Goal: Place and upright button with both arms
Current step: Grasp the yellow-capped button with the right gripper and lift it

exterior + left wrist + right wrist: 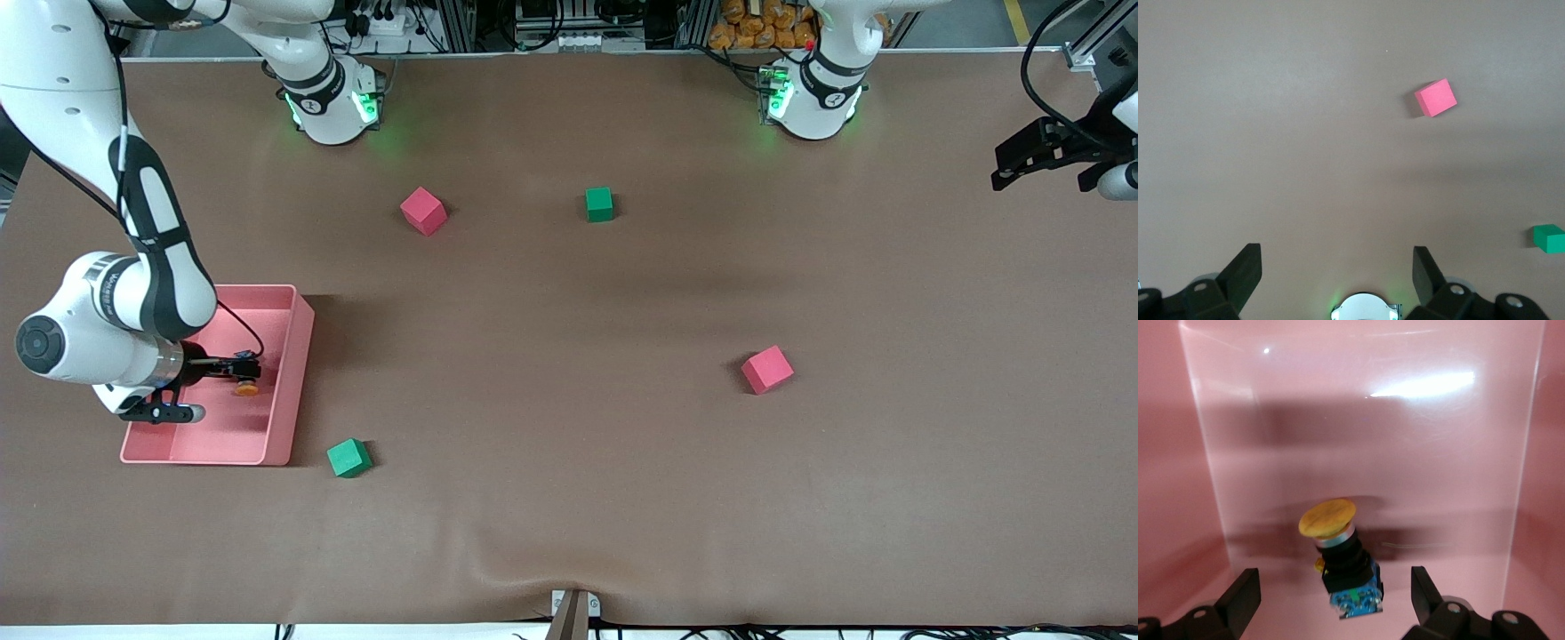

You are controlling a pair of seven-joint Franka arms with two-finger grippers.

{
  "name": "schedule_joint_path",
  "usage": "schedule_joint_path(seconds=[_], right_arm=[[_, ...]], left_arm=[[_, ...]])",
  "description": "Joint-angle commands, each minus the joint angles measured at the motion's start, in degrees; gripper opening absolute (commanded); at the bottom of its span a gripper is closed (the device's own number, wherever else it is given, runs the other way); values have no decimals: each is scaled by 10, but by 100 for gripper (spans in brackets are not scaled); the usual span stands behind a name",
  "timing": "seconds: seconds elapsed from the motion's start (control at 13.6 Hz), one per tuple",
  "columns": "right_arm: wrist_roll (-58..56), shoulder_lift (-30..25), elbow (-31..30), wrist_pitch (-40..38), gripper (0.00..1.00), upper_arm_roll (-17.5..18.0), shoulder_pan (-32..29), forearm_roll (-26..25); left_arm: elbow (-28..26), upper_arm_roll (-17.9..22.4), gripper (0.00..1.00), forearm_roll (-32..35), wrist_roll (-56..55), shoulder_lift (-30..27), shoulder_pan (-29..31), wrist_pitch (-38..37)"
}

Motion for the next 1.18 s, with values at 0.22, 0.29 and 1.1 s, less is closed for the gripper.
schedule_joint_path(seconds=[0.22,0.29,1.1], right_arm=[[-19,24,-5,46,100,1,-1,14],[-19,31,-6,60,100,1,-1,14],[-28,26,121,-130,0,-2,-2,14]], left_arm=[[9,-2,100,5,14,2,4,-8],[9,-1,100,5,14,2,4,-8],[10,-1,100,5,15,2,5,-8]])
